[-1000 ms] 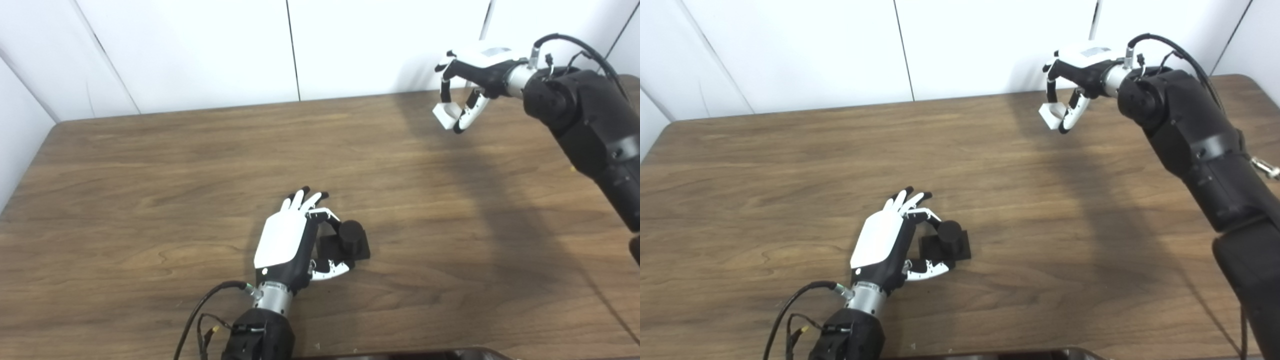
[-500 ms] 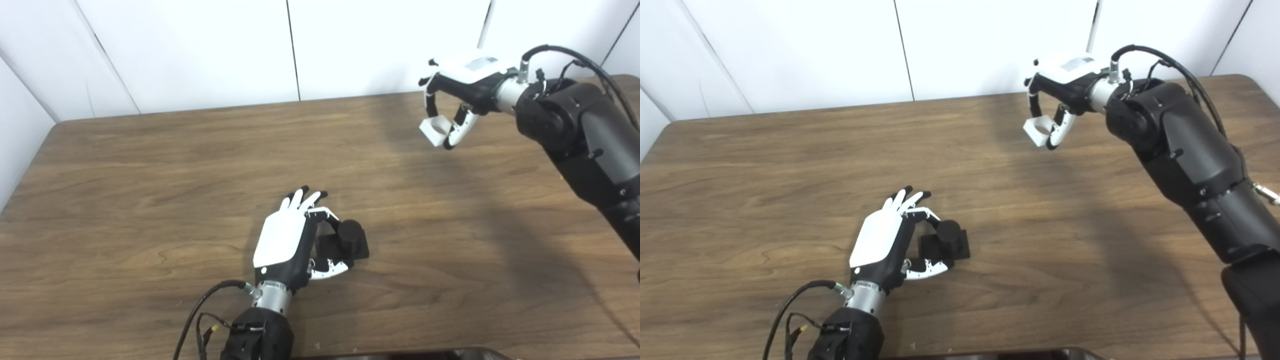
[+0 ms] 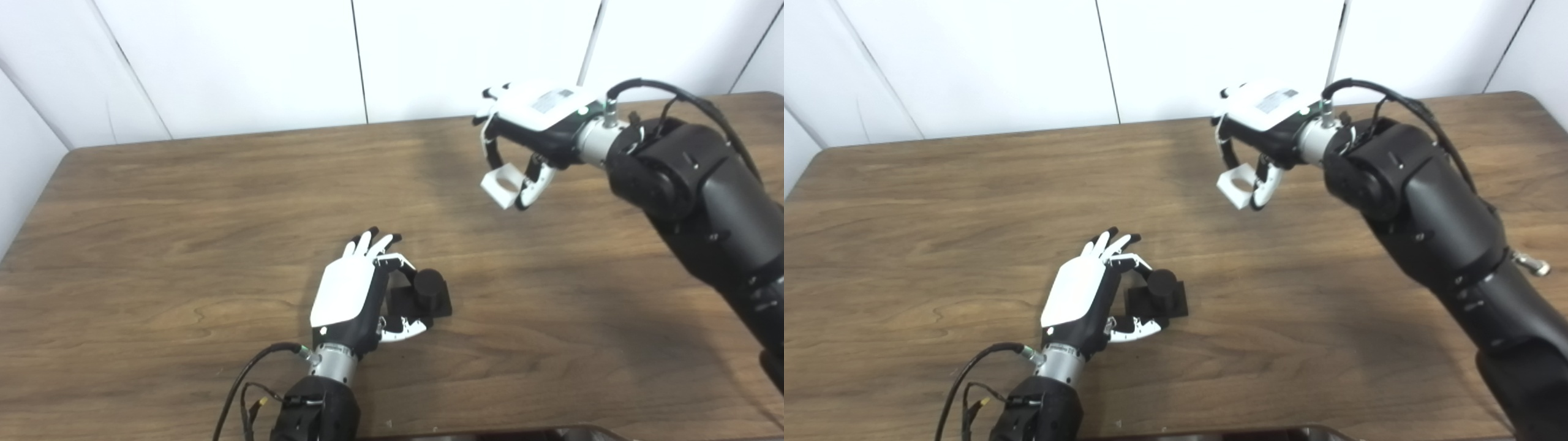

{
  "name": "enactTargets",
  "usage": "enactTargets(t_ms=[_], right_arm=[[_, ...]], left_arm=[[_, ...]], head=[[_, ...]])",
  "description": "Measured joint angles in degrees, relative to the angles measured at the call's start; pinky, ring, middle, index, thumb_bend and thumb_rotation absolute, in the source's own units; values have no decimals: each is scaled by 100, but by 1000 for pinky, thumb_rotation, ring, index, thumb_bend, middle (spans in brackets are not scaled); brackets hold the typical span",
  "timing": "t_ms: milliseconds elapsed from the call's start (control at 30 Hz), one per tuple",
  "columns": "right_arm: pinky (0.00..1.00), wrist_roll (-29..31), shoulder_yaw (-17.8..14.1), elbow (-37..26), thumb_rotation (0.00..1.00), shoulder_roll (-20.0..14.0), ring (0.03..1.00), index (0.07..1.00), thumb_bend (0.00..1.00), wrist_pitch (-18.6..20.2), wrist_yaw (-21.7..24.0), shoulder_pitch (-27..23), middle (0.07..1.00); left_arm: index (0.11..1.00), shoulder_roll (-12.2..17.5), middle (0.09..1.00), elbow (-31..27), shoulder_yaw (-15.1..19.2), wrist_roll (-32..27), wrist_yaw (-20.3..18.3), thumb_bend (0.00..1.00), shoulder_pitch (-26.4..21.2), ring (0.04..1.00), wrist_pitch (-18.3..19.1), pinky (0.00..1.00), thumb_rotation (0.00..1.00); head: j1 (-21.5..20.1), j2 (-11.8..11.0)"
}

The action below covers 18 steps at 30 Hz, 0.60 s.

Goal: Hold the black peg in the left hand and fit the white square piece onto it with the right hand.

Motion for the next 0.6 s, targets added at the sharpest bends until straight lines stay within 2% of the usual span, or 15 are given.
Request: enactTargets(t_ms=[600], right_arm=[[1000,-112,94,-716,142,470,1000,487,525,-255,520,143,899]], left_arm=[[491,-2,913,32,-1,2,-47,524,-58,1000,9,1000,63]], head=[[9,-26]])
